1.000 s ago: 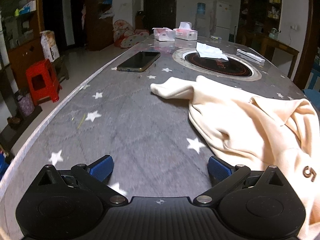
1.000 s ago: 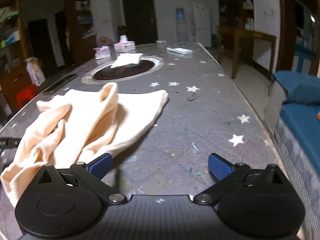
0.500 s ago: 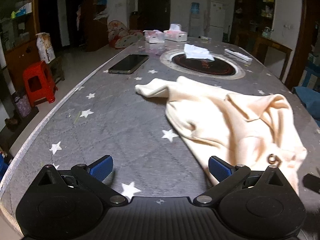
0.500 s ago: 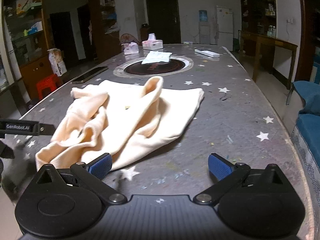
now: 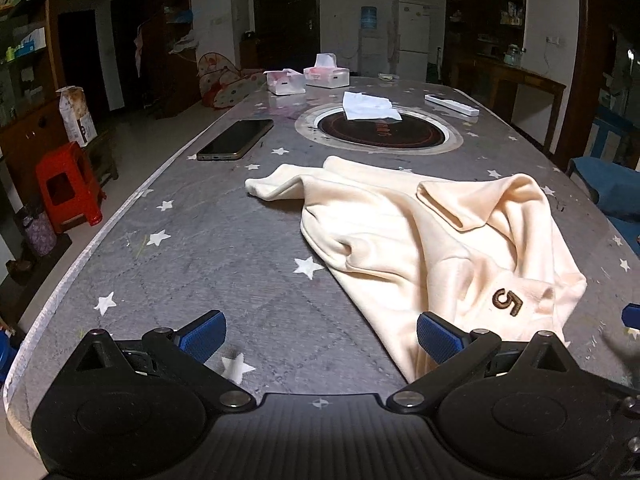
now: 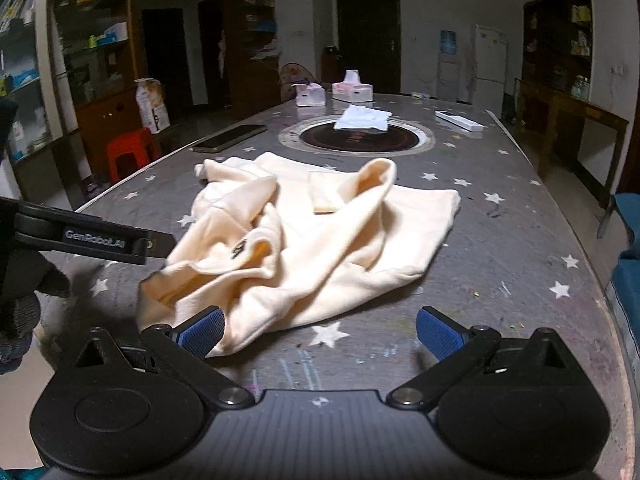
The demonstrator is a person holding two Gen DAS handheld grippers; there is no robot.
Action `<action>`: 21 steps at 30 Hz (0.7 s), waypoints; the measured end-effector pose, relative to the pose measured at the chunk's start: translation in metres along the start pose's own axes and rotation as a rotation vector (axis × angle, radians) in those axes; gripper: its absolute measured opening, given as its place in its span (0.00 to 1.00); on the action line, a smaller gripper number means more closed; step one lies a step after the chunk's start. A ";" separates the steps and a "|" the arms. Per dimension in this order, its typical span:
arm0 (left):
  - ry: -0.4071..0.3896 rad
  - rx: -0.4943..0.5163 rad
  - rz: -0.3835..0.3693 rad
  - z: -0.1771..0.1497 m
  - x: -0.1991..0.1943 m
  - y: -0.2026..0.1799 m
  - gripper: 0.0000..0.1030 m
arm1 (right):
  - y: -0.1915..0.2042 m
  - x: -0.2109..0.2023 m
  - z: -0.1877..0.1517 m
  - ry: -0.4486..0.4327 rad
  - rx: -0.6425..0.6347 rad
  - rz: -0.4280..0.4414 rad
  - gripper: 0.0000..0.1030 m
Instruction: Fold clothes
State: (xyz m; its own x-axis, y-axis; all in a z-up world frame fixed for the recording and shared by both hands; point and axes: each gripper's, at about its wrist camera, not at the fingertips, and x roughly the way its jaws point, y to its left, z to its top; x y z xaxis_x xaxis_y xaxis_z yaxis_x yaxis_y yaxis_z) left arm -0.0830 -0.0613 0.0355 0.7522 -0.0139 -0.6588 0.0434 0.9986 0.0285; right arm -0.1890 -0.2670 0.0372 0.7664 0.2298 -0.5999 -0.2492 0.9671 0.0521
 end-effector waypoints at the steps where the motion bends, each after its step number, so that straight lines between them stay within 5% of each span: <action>1: 0.000 0.002 0.000 0.000 -0.001 -0.001 1.00 | 0.002 -0.001 0.000 -0.001 -0.007 0.004 1.00; 21: -0.011 0.013 -0.027 -0.001 -0.008 -0.007 1.00 | 0.022 -0.005 0.001 -0.004 -0.063 0.019 1.00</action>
State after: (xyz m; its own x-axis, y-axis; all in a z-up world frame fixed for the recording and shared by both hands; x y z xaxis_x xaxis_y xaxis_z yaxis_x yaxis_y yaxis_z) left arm -0.0899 -0.0681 0.0403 0.7581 -0.0419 -0.6508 0.0727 0.9971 0.0205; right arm -0.1982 -0.2470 0.0421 0.7638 0.2484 -0.5958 -0.3005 0.9537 0.0124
